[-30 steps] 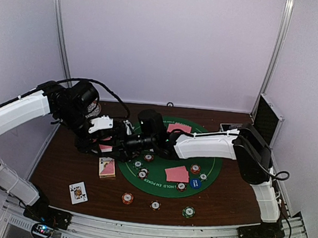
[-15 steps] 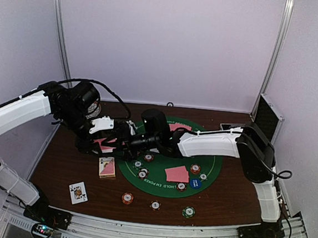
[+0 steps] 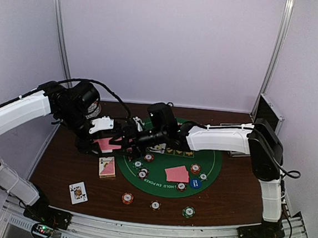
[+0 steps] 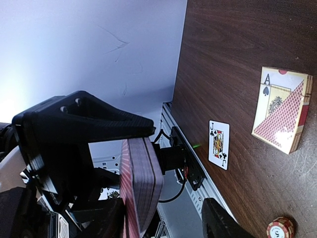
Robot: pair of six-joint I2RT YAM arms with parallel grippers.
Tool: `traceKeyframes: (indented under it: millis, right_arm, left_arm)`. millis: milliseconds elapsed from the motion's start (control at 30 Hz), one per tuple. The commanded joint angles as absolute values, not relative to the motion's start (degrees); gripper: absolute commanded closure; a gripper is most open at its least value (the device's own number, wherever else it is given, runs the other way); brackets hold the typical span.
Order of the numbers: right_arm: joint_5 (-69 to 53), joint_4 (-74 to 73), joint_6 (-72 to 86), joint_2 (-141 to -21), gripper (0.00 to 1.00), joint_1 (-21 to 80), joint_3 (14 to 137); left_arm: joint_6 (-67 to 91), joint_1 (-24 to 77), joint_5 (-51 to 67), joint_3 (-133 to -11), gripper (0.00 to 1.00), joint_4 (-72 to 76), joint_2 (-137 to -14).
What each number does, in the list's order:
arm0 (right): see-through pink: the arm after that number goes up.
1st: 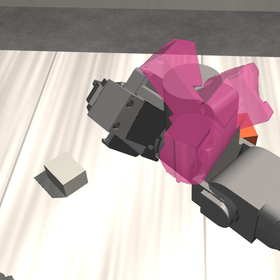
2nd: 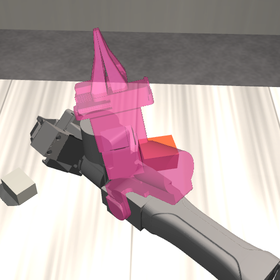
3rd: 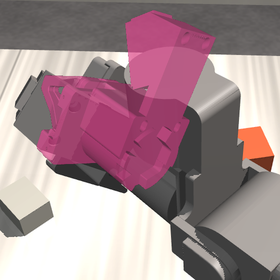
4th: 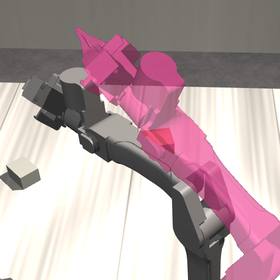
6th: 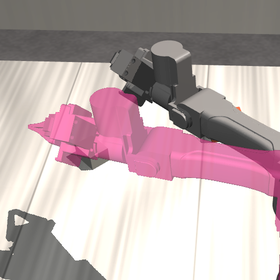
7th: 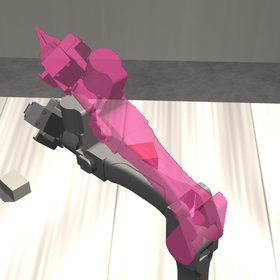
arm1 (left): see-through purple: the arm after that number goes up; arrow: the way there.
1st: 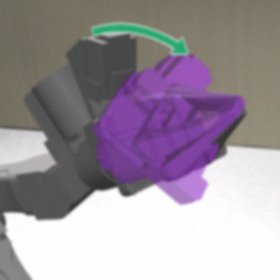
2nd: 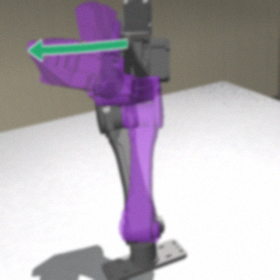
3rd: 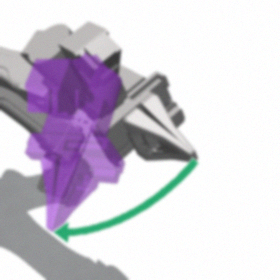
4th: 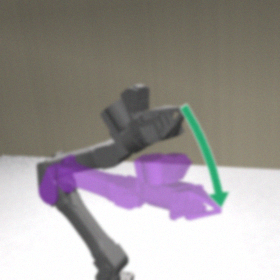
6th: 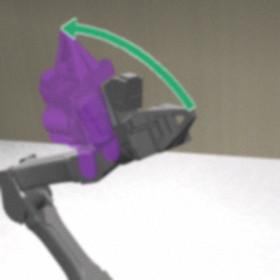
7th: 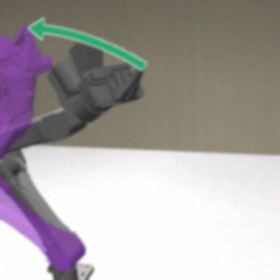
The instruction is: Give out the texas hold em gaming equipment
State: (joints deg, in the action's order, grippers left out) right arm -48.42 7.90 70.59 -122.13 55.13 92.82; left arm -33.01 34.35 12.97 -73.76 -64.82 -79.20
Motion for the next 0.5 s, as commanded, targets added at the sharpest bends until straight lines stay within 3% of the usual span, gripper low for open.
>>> traceKeyframes:
  millis: [0,233,400,467]
  right_arm:
    - [-49.2,4.5,68.7,-117.9,0.45,54.1,92.5]
    - [-49.4,7.0,70.8,-116.9,0.55,54.0,92.3]
    - [-49.7,6.7,70.7,-116.3,0.69,53.9,92.1]
    - [-49.6,5.3,69.7,-115.8,0.79,53.8,92.0]
  left_arm:
    - [-32.9,34.4,13.8,-74.6,0.79,-63.7,-78.5]
    - [-32.9,34.4,14.1,-74.9,0.79,-63.7,-78.8]
    - [-33.0,34.4,13.9,-74.8,0.79,-63.7,-78.8]
    - [-32.9,34.4,13.8,-74.8,0.79,-63.7,-78.7]
